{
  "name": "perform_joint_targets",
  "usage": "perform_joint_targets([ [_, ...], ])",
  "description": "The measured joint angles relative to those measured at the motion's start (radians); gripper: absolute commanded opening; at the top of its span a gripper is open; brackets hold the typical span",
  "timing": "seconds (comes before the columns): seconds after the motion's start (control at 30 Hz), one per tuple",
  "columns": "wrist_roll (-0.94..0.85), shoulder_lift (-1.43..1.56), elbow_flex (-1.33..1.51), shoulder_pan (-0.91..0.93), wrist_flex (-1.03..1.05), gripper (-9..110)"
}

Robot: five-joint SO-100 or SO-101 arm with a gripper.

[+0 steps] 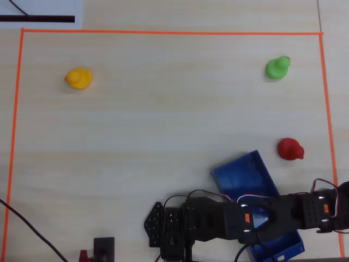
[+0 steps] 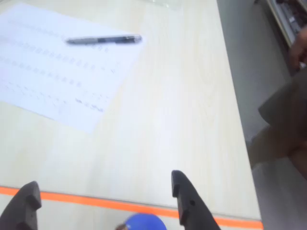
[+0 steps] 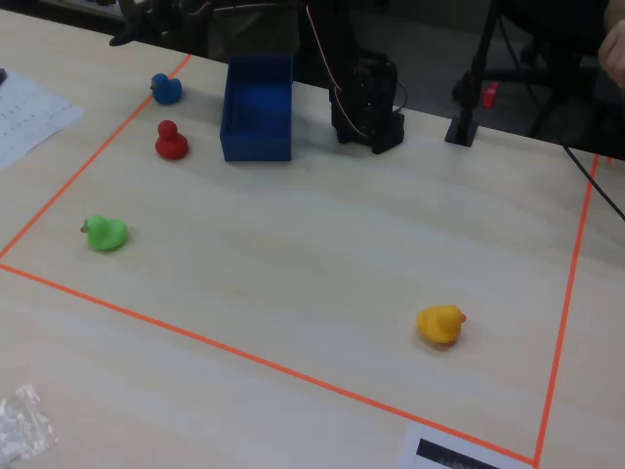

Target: Grasp blue duck and put it into box.

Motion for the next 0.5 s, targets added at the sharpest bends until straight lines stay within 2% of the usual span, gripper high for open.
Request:
perform_joint_targets([
  [0.5, -0.034, 0.002, 0.233, 0.012, -0.12, 37],
])
